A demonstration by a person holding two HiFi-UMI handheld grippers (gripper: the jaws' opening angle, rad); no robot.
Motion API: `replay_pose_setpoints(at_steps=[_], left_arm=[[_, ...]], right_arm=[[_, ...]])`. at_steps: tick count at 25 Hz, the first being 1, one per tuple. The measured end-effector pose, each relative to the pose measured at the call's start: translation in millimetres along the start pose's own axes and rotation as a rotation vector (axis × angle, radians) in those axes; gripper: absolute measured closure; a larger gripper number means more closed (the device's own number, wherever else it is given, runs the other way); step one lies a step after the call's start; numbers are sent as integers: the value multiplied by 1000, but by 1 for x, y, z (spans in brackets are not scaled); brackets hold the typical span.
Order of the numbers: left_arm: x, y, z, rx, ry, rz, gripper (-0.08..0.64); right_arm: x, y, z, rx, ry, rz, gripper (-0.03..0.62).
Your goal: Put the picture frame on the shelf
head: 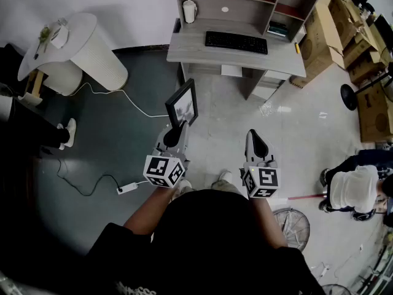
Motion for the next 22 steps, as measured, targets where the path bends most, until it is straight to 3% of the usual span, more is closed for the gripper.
replay_pose_setpoints(at_steps=[4,8,17,22], left_arm=[[-17,9,-12,-4,0,1,526],[-37,16,-28,-8,-2,-8,526],[-78,38,-52,-41,-54,-26,526],[-98,49,-64,-22,-33,-33,526]], right_arm=[[-23,3,3,-8,-7,-8,580],[-55,-3,7,-49,-10,-74,580],[-134,7,29,-44,-2,-66,578],[-158,14,33,-48,14,-80,578]])
Point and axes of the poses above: the fingertips, and each gripper's own axes: z backward along the fingers, x to its left, y out of its underside, the point moved 5 cm from there along z, backward along the fingers, and after that the axes turned 13 degrees about -x, right-handed, at the moved point
